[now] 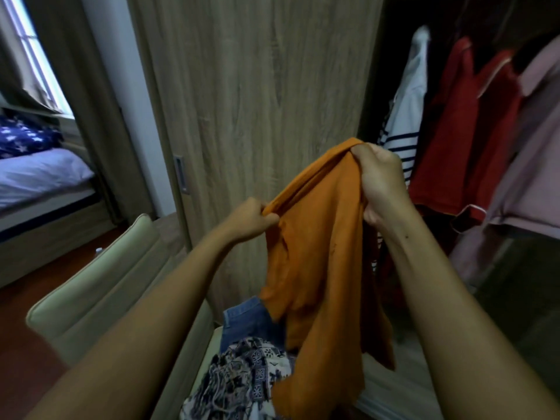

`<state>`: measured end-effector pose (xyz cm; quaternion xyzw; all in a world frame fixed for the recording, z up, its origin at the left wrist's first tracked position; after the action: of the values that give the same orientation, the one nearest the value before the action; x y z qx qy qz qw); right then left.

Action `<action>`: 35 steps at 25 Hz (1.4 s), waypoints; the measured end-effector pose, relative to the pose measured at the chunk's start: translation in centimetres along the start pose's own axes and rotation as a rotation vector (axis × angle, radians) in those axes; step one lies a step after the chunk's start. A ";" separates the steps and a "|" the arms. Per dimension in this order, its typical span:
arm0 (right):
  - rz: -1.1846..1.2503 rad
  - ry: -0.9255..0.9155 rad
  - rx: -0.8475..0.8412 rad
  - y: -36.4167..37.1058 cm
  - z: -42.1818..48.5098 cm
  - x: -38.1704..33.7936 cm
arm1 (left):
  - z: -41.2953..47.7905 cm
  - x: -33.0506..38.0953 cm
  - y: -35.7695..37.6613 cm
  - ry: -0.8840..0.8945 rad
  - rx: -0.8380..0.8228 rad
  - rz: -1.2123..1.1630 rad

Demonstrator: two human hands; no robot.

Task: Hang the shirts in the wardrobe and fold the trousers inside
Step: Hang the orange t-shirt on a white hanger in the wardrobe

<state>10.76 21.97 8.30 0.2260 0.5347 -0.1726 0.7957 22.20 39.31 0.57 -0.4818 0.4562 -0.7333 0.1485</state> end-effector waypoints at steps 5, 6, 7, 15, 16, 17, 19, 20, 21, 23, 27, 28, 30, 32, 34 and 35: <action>-0.221 0.013 0.192 -5.0 0.9 -0.9 | 1.0 2.1 1.4 -0.023 0.103 -0.662; -0.392 -0.031 0.248 -6.6 1.3 -1.1 | 1.3 3.0 0.9 0.037 0.130 -0.674; -0.579 -0.077 0.275 -7.8 1.4 -1.4 | 1.7 4.2 0.2 0.119 0.163 -0.645; -0.734 0.028 -0.558 -7.5 0.2 1.5 | 1.5 14.7 -1.6 0.481 -0.103 -0.442; -0.746 -0.001 -0.508 -8.1 0.4 1.9 | 1.6 14.5 -2.0 0.471 -0.090 -0.438; -0.727 -0.035 -0.409 -8.9 0.7 2.1 | 1.8 14.0 -2.3 0.460 -0.081 -0.412; -0.689 -0.116 -0.151 -10.2 1.5 1.8 | 2.2 12.3 -2.6 0.456 -0.101 -0.232; -0.710 -0.170 -0.043 -10.5 1.7 1.2 | 2.5 11.2 -2.3 0.447 -0.122 -0.089; -0.693 -0.209 0.033 -10.4 1.8 0.6 | 2.9 9.8 -1.8 0.411 -0.134 0.060; -0.492 -0.225 0.131 -10.3 1.8 -0.5 | 4.0 6.0 -0.6 0.273 -0.147 0.317; -0.376 -0.295 0.250 -11.1 1.2 -2.9 | 4.2 0.9 0.7 -0.161 -0.137 0.289; -0.374 -0.312 0.260 -11.3 0.9 -3.2 | 4.2 1.0 0.8 -0.240 -0.139 0.122; -0.352 -0.300 0.310 -11.9 0.3 -3.6 | 4.5 2.8 0.8 -0.286 -0.195 -0.271; -0.390 -0.275 0.383 -13.3 -0.3 -3.8 | 5.0 5.8 0.7 -0.219 -0.282 -0.580; -0.409 -0.223 0.431 -15.0 -0.8 -4.1 | 5.3 8.8 0.8 -0.177 -0.355 -0.836; -0.387 -0.198 0.456 -16.1 -1.0 -4.4 | 5.3 10.5 1.1 -0.180 -0.380 -0.952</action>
<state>0.04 9.21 9.25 0.2748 0.4351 -0.4575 0.7252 21.25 29.10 6.31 -0.7156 0.2969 -0.5795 -0.2529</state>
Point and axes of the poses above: each hand's wrist, its own z-axis towards the middle knuckle, its own y-axis out of the palm, x = y × z, the point moved 4 cm from there along z, towards the middle knuckle, and after that the axes turned 1 degree about -y, right-handed, at the moved point
